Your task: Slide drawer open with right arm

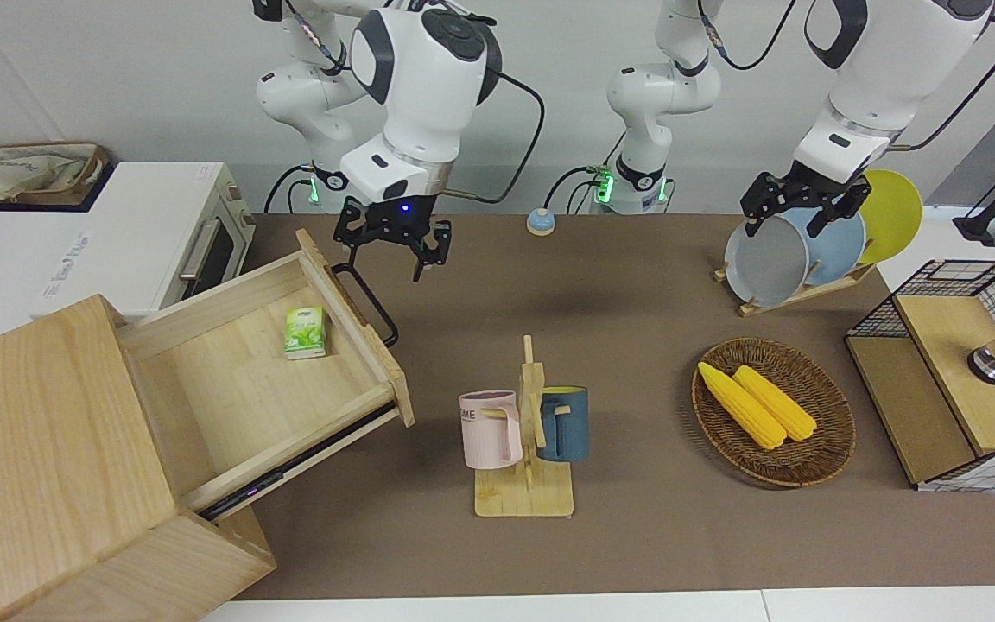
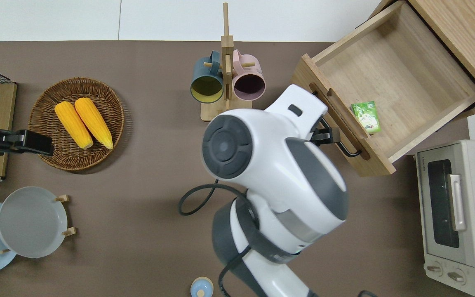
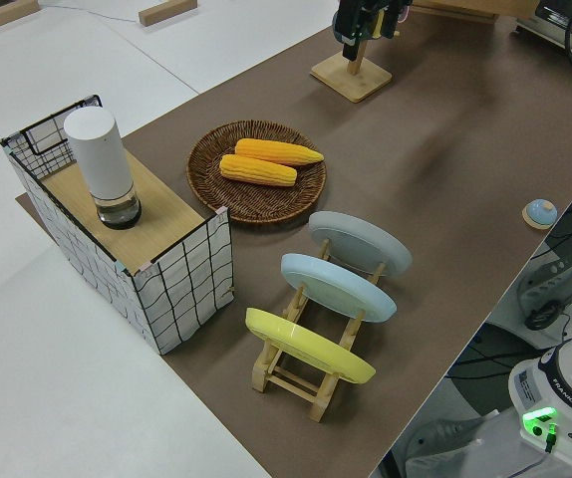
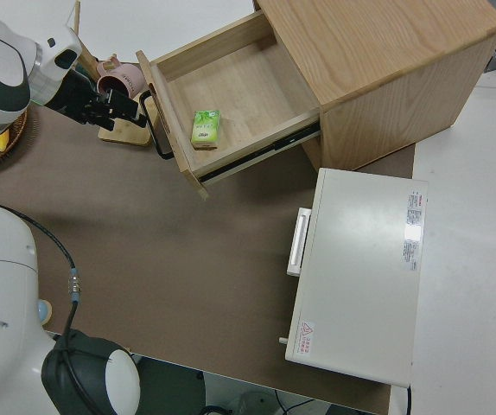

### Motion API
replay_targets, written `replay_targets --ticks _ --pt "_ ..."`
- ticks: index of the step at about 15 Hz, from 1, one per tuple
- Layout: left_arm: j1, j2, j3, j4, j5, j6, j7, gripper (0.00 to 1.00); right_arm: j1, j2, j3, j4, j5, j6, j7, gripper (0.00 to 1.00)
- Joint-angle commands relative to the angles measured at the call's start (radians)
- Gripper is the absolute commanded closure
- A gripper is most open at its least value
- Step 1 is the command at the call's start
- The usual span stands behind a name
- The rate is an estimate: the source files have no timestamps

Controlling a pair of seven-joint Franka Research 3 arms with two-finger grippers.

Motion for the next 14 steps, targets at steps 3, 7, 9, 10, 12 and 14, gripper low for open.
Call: replay_targets --ticks 3,7,9,10,12,14 --pt "-0.007 -0.004 0.000 0.010 0.018 -0.018 -0.010 0.01 -0.064 -0.064 -0.108 -0.018 0.223 0.022 -0.218 0.013" --pt "-0.007 -0.004 0.000 0.009 0.018 -0.018 -0.010 0.01 -0.117 -0.074 -0.168 -0.018 0.319 0.022 -0.384 0.013" --pt "-0.007 -0.004 0.000 0.009 0.018 -0.018 -0.010 0.01 -0.148 -0.081 -0.201 -0.018 0.375 0.022 -0.509 0.013" --pt "-0.007 -0.004 0.000 0.010 0.018 -0.018 -0.010 0.01 -0.159 -0.082 -0.202 -0.019 0.382 0.022 -0.539 0.013" --pt "-0.007 -0.004 0.000 0.009 0.018 -0.018 -0.010 0.01 -0.171 -0.081 -0.202 -0.019 0.384 0.022 -0.577 0.013" --pt "-0.007 -0.004 0.000 0.009 0.018 -0.018 -0.010 0.01 -0.189 -0.081 -0.202 -0.019 0.386 0.022 -0.603 0.013"
